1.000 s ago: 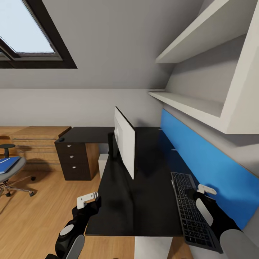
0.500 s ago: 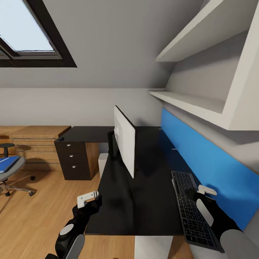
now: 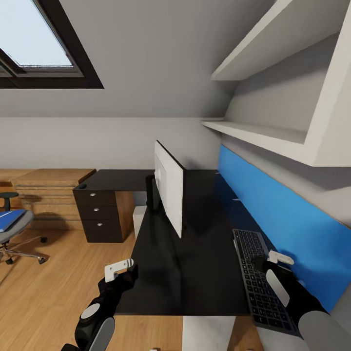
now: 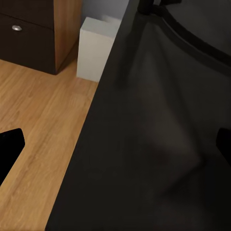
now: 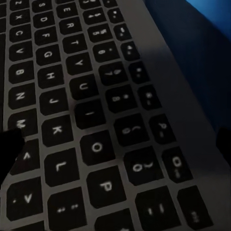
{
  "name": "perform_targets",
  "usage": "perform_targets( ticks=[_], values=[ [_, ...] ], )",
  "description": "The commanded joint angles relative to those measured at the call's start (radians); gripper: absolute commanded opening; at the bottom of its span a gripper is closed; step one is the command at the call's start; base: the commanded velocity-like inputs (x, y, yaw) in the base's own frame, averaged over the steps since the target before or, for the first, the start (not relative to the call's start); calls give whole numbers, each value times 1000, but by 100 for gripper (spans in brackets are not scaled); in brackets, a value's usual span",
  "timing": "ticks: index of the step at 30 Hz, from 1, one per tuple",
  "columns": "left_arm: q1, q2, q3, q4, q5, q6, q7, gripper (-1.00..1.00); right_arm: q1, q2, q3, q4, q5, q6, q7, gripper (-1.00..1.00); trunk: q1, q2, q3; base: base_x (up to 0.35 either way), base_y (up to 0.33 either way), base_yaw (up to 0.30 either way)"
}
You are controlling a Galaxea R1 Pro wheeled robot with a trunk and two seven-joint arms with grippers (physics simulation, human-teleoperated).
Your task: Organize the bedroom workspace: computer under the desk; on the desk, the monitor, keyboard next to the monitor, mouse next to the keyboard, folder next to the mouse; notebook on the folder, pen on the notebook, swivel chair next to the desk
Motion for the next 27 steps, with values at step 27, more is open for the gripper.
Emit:
perform_targets(
  ticks=[27],
  values=[
    [-1, 2, -2, 6, 8, 3, 9, 100, 0, 0, 5, -2, -7, 4, -9, 100, 46, -85, -39, -1, 0, 0]
  ],
)
